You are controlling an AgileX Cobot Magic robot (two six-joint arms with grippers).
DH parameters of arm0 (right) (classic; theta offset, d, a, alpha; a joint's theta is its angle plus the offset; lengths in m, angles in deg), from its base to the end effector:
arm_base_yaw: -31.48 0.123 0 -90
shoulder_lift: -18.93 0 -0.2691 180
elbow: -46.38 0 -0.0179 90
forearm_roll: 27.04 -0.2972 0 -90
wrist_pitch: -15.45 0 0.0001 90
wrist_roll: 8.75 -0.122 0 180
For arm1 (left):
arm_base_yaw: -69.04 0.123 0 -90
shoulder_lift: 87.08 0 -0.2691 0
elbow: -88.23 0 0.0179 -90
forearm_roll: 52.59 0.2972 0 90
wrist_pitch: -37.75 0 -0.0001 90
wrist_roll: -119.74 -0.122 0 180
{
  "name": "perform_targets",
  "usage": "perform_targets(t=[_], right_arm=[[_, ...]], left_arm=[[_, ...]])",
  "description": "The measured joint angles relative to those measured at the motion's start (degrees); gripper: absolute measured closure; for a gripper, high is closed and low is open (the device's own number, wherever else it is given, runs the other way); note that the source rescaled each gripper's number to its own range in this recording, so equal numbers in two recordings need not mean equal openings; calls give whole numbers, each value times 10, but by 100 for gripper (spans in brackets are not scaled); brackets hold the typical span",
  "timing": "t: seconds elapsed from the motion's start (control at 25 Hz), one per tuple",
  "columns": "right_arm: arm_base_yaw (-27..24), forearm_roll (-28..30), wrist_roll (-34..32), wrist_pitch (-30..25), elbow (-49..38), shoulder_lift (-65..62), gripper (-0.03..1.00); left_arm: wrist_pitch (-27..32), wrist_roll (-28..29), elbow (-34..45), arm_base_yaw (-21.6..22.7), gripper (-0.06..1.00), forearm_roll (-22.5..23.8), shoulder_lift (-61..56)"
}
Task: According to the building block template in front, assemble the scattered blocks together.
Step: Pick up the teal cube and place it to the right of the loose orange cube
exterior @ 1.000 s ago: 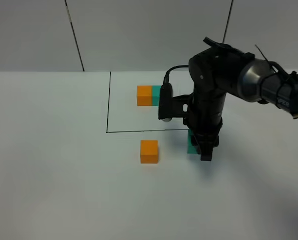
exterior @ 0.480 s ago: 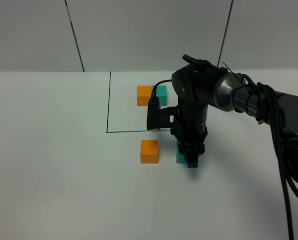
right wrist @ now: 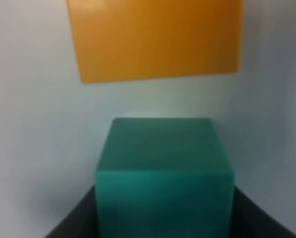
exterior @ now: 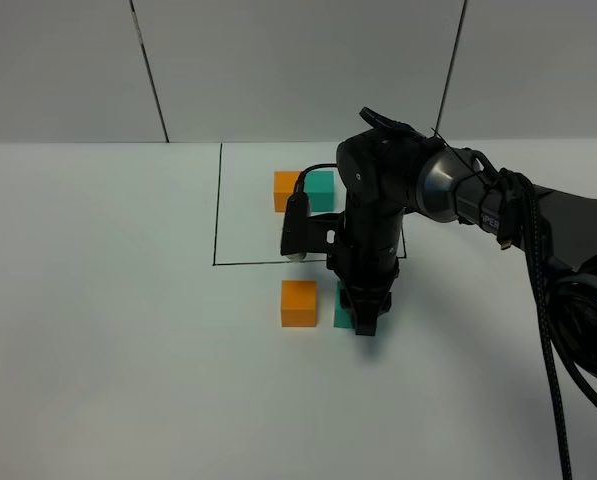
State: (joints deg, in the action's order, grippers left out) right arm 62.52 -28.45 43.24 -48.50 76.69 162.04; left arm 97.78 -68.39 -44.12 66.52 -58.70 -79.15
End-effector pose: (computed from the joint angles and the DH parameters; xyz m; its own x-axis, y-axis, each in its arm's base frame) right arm 0.4296 0.2617 0.0641 -0.1305 -0.9901 -0.0527 -0.9908 0.1322 -0.0306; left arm 0.0776 -0.0147 0.2906 -0.4167 0.1064 -0.9028 0.1644 0.9856 0.0403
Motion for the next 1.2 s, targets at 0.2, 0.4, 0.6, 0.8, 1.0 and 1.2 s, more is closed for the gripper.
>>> perform_targets(t=[0.2, 0.4, 0.6, 0.8, 1.0, 1.2], right_arm=[[1, -5, -2, 7, 1, 1, 97], [9, -6, -2, 22, 3, 4, 97], [9, -6, -2, 22, 4, 8, 97], [9, -10, 5, 24, 5, 11, 97], [9, -11, 10, 26, 5, 12, 97], [9, -13, 11, 31, 5, 13, 97]], left_arm=[[0, 0, 0, 0, 21, 0, 0], [0, 0, 0, 0, 21, 0, 0], [0, 0, 0, 0, 21, 0, 0], [0, 0, 0, 0, 21, 0, 0], [0, 0, 0, 0, 21, 0, 0], [0, 0, 0, 0, 21, 0, 0]])
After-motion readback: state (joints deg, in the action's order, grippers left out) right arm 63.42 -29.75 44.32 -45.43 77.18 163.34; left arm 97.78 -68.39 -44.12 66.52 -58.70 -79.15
